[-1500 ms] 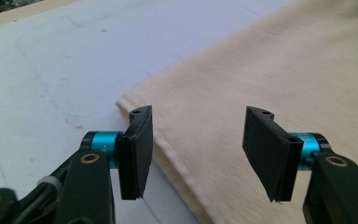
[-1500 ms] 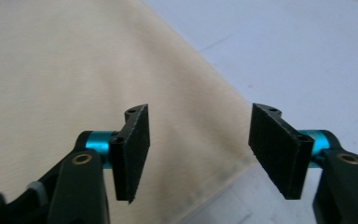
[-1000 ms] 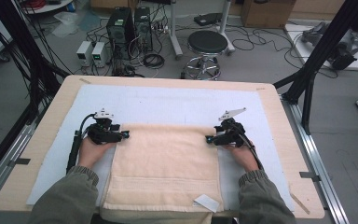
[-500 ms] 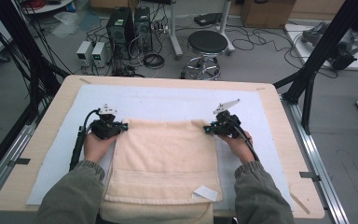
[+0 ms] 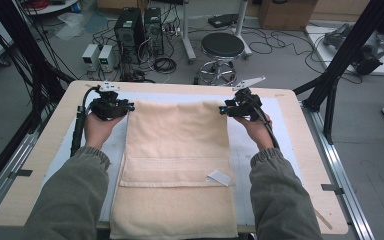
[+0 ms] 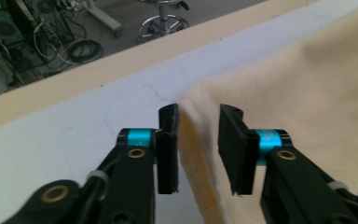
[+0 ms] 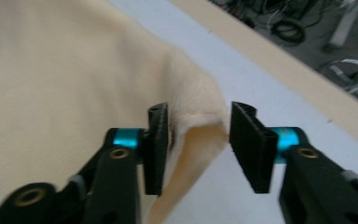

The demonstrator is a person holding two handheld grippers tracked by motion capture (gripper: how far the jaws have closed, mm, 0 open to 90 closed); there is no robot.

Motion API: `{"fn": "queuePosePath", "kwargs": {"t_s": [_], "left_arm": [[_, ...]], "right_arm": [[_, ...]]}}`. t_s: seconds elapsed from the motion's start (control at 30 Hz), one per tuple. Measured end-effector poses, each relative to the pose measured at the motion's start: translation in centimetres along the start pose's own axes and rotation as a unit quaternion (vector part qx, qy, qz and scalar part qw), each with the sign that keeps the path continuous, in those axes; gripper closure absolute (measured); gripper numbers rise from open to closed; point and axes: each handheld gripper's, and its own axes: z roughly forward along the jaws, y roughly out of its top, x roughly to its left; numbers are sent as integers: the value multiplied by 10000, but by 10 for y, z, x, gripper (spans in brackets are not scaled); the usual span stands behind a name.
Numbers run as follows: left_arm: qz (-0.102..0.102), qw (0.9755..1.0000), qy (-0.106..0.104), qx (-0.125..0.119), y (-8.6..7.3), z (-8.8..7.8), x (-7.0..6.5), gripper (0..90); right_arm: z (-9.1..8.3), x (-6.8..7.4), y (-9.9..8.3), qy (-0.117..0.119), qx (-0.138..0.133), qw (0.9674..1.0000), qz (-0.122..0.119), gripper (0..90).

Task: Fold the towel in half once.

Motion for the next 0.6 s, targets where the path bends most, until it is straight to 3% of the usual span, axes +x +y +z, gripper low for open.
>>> {"fn": "queuePosePath", "kwargs": {"t_s": [0.1,0.27,0.33,0.4,0.47,0.6], "left_arm": [[36,9999,-139,50,-13,-3,-3,625],[132,9992,-374,22,-29,-14,-12,582],[131,9982,-554,161,-30,-18,-16,552],[263,9980,-568,13,-34,-25,-22,529],[264,9977,-622,-50,-39,-33,-25,518],[365,9971,-658,-49,-51,-47,-30,470]], "right_arm": [[-6,4,-10,60,12,10000,6,501],[-21,22,-23,177,91,9996,-197,456],[-27,29,-29,239,26,9995,-210,438],[-32,35,-36,297,18,9994,-159,416],[-36,42,-43,292,76,9993,-201,394],[-45,52,-56,323,76,9993,-192,341]]}}
